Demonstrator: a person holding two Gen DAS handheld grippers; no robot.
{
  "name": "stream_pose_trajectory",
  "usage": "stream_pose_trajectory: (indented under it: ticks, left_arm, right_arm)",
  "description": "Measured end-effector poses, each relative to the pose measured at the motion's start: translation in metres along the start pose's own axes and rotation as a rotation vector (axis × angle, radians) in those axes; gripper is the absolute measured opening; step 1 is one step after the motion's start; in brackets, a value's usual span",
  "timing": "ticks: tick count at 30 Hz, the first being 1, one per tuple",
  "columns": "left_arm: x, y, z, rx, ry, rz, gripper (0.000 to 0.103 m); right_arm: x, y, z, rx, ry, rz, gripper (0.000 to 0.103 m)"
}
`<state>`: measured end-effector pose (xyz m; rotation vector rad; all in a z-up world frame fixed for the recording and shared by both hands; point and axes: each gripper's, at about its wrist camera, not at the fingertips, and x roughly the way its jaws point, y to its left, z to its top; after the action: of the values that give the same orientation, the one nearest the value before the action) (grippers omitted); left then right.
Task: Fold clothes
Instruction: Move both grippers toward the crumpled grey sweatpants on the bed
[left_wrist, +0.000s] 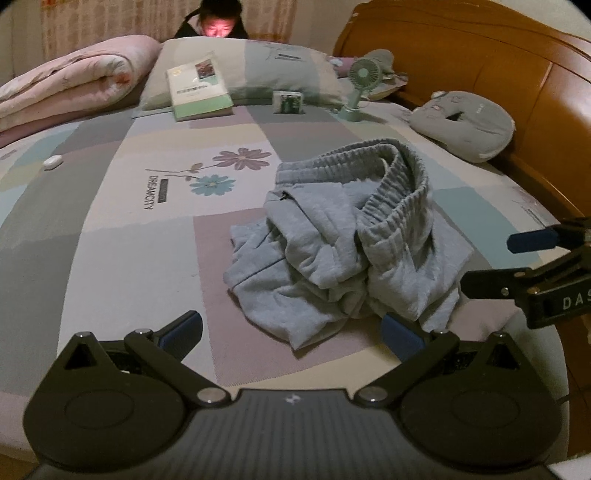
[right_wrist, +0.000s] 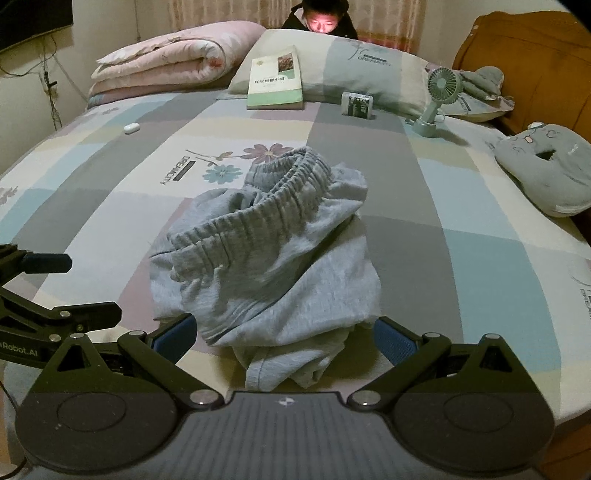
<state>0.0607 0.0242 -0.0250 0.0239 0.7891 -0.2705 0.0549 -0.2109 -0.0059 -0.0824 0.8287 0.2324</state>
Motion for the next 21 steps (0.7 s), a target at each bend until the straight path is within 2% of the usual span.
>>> stream_pose_trajectory:
  ticks: [7, 15, 21]
  left_arm:
    - [0.002, 0.008, -0.002, 0.026, 0.010, -0.028, 0.102]
    - [-0.001, 0.019, -0.006, 0.082, 0.006, -0.001, 0.102]
    - [0.000, 0.021, -0.012, 0.102, -0.003, 0.017, 0.102]
  right_arm:
    - [0.008, 0.016, 0.009, -0.007, 0.063, 0.002, 0.103]
    - [0.017, 0.036, 0.026, -0.004, 0.060, 0.015, 0.102]
    - [0.028, 0.047, 0.024, 0.000, 0.080, 0.032, 0.101]
